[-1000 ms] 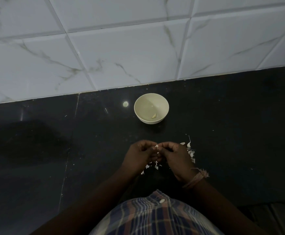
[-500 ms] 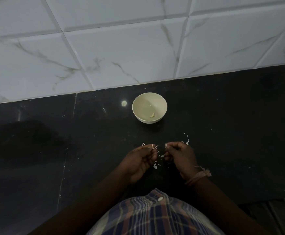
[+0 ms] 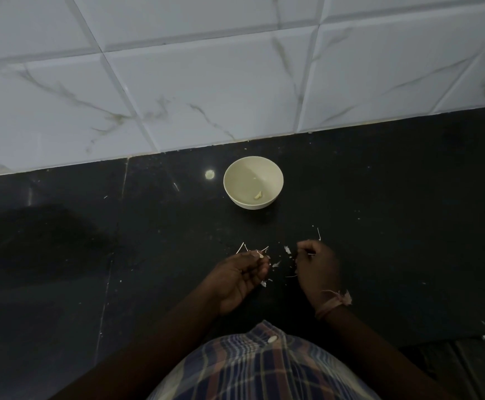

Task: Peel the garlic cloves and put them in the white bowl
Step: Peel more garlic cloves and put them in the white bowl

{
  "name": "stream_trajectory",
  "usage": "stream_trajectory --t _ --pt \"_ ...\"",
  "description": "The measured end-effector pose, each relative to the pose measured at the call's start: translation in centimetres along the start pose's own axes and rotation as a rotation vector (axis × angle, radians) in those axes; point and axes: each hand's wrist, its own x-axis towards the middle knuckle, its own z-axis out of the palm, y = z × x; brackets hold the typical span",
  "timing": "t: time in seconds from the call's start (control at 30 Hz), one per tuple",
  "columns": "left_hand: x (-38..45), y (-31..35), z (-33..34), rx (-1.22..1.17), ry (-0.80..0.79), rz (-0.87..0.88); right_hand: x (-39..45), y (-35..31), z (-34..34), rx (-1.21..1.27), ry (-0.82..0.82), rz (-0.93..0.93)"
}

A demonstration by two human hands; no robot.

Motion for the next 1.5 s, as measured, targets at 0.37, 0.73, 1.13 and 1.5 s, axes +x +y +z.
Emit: stream_trajectory --t 0.37,0.73,1.13,1.5 --pt "-0.1 -0.2 0.6 0.017 -0.033 0.154 -3.0 -3.9 1.0 0.217 -0.242 -0.166" --pt "-0.4 -0.2 0.6 0.080 0.002 0.316 -3.3 -4.0 0.7 0.090 -0.171 -0.383" --pt "-0.3 -0.5 0.6 0.106 0.013 0.401 -3.5 -4.6 0.5 0.079 -0.134 -0.424" --pt "-0.9 -0.4 0.7 0.172 0.016 0.402 -2.8 -4.5 0.4 -0.046 -0.200 -0.475"
